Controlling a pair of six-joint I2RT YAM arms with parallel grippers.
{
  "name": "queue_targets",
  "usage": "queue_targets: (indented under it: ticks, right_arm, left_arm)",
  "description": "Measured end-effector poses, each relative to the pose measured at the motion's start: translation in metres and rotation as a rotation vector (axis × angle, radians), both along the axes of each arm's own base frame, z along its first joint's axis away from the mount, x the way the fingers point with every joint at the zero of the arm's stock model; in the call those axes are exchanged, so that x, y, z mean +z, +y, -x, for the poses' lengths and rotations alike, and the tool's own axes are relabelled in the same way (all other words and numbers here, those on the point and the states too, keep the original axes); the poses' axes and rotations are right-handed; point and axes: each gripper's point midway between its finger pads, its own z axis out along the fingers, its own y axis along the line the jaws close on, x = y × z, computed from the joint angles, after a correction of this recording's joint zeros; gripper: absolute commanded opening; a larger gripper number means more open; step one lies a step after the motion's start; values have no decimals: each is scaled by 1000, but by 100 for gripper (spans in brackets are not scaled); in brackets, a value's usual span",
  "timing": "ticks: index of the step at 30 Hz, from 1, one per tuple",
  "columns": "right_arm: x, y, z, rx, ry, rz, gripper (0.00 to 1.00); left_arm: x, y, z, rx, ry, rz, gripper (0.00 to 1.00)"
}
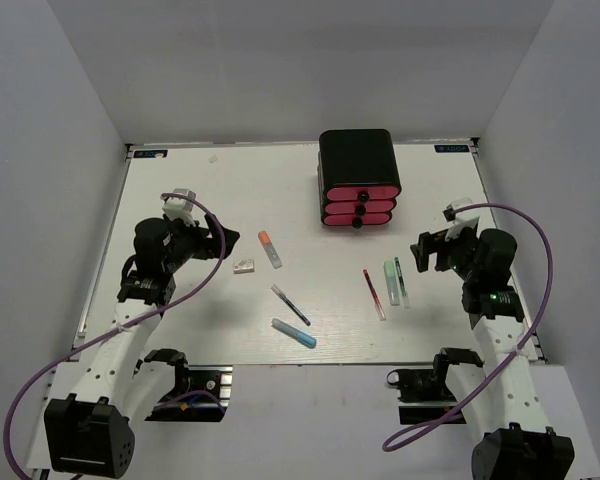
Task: Sort the stationery into containers
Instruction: Open the drawer
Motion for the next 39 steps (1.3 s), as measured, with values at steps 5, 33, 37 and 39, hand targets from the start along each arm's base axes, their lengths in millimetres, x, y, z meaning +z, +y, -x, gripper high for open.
queue_targets:
  ticks: [5,33,37,39]
  right_arm:
    - [0,11,7,94,-30,22,79]
    - [-9,118,-78,264,379,-359,75]
    - [0,131,-90,251,402,-412,75]
    - [4,137,-96,245,408,-433,75]
  left_arm:
    - [-1,-1,0,-8,4,3,100]
    - [-27,-7,-3,-18,124,28,85]
    - [-27,-7,-3,-18,126,27,85]
    - [-27,-7,-3,-18,126,27,85]
